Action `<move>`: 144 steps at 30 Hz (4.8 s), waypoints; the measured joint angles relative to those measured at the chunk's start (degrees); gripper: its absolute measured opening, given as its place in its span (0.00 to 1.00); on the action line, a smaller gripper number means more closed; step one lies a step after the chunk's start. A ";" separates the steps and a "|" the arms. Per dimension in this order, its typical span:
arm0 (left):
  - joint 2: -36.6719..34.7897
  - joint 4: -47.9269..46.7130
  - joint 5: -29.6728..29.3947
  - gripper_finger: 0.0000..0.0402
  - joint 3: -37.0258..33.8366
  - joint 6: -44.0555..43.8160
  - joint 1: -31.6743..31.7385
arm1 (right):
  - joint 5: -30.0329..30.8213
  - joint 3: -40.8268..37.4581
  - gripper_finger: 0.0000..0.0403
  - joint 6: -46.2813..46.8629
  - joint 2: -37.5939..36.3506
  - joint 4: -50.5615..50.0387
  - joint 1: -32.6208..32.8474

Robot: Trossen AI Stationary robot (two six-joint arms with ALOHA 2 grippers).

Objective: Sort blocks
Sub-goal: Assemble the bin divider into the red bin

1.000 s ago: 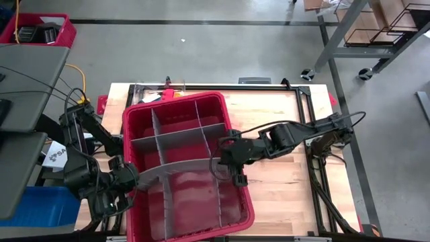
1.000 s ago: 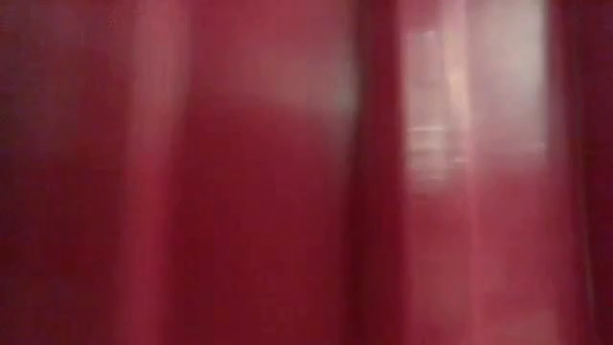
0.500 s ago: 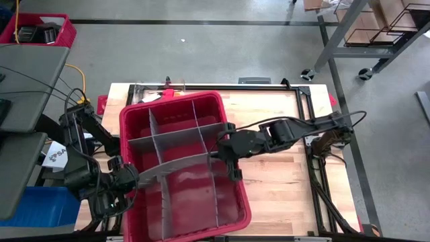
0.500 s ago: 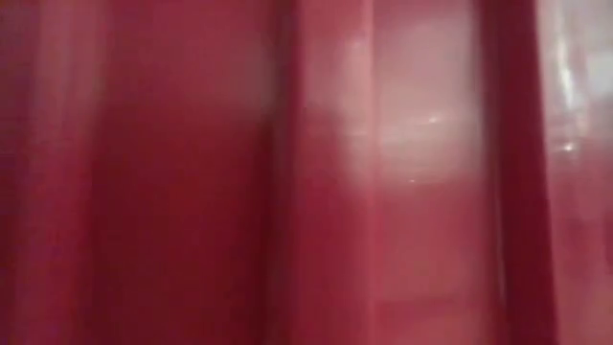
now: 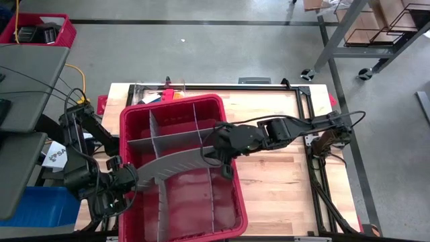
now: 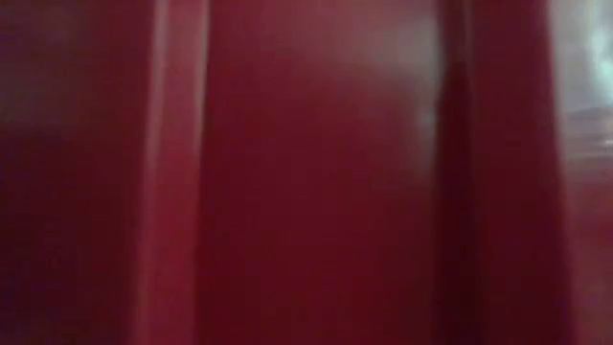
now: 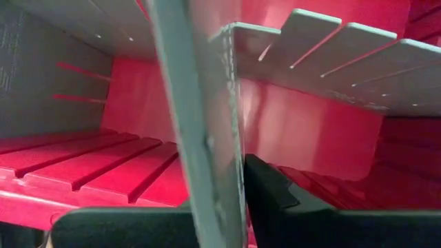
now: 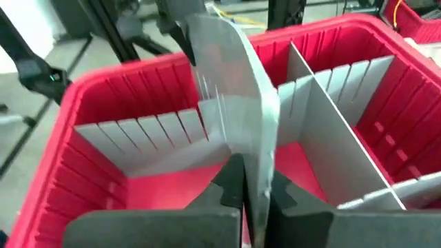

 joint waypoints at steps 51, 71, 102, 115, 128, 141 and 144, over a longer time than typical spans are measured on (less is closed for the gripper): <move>0.02 -0.71 2.66 0.04 -0.07 0.52 0.04 | -5.17 0.28 0.00 1.77 4.71 -3.16 -1.16; 0.02 -0.27 2.04 0.04 0.02 0.55 0.10 | -4.46 -0.28 0.00 -4.09 4.88 -12.22 0.12; -9.75 1.38 0.52 0.03 0.00 1.66 -0.11 | -6.76 5.88 0.00 -4.80 5.00 -19.35 3.68; -12.38 0.54 -1.22 0.03 -0.04 1.64 -0.09 | -4.00 5.84 0.00 -4.88 6.18 -19.81 3.81; -9.92 0.67 -0.39 0.03 -0.04 0.07 -0.06 | -4.08 5.70 0.00 -4.06 7.76 -21.25 1.96; -9.86 2.53 -0.36 0.03 -0.04 4.17 -0.04 | -6.63 5.62 0.00 0.22 10.02 -26.11 1.02; -9.86 2.46 -1.29 0.03 -0.04 4.85 -0.04 | -6.90 5.49 0.00 0.43 10.09 -25.76 0.97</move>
